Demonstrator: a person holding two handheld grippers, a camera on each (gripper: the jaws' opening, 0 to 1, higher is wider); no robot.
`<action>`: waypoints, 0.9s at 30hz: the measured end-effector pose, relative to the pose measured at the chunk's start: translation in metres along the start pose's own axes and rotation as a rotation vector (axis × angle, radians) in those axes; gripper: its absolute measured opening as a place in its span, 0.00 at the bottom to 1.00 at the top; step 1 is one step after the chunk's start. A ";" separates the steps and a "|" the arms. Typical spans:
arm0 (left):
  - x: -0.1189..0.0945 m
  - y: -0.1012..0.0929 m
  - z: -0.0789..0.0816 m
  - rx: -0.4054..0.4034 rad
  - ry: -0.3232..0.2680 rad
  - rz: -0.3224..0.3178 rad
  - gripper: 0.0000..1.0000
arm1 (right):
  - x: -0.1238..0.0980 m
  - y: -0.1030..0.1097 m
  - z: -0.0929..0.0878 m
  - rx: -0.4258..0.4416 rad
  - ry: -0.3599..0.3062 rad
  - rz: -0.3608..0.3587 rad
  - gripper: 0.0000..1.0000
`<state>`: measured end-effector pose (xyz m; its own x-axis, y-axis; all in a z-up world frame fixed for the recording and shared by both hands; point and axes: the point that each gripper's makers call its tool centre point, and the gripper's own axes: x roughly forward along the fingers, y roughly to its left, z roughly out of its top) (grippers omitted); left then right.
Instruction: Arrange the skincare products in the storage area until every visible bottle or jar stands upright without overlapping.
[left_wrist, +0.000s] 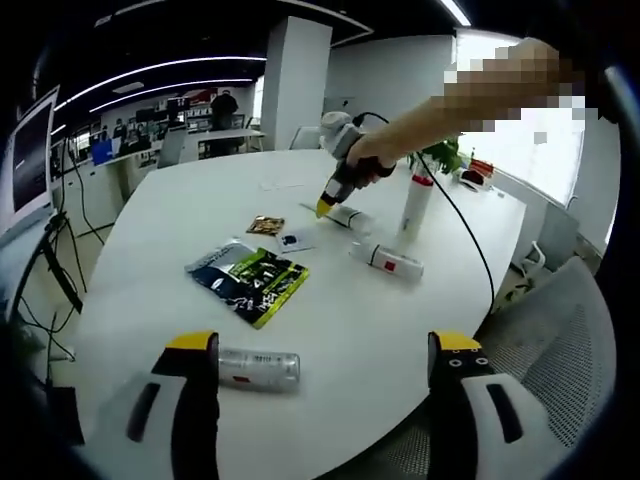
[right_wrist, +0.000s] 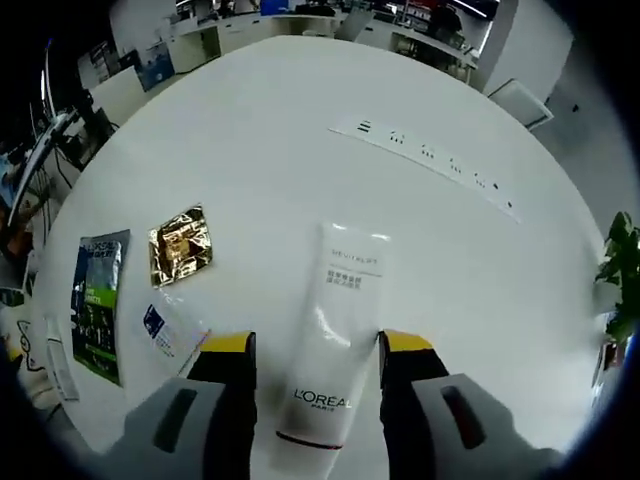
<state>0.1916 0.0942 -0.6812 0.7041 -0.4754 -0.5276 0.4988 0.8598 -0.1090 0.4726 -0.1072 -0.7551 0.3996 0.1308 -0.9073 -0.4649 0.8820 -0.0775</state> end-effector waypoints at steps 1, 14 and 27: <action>0.000 0.000 0.001 -0.002 -0.004 0.001 0.78 | 0.001 0.000 -0.001 0.002 0.003 0.000 0.48; 0.011 -0.004 0.004 -0.001 0.013 0.002 0.76 | 0.008 -0.010 0.004 0.056 -0.082 -0.013 0.32; 0.017 0.015 0.005 -0.025 0.034 0.048 0.76 | 0.015 -0.006 0.019 -0.041 -0.143 -0.051 0.28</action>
<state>0.2138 0.0985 -0.6876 0.7092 -0.4274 -0.5607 0.4521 0.8859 -0.1036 0.4961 -0.1020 -0.7607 0.5306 0.1525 -0.8338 -0.4716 0.8705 -0.1409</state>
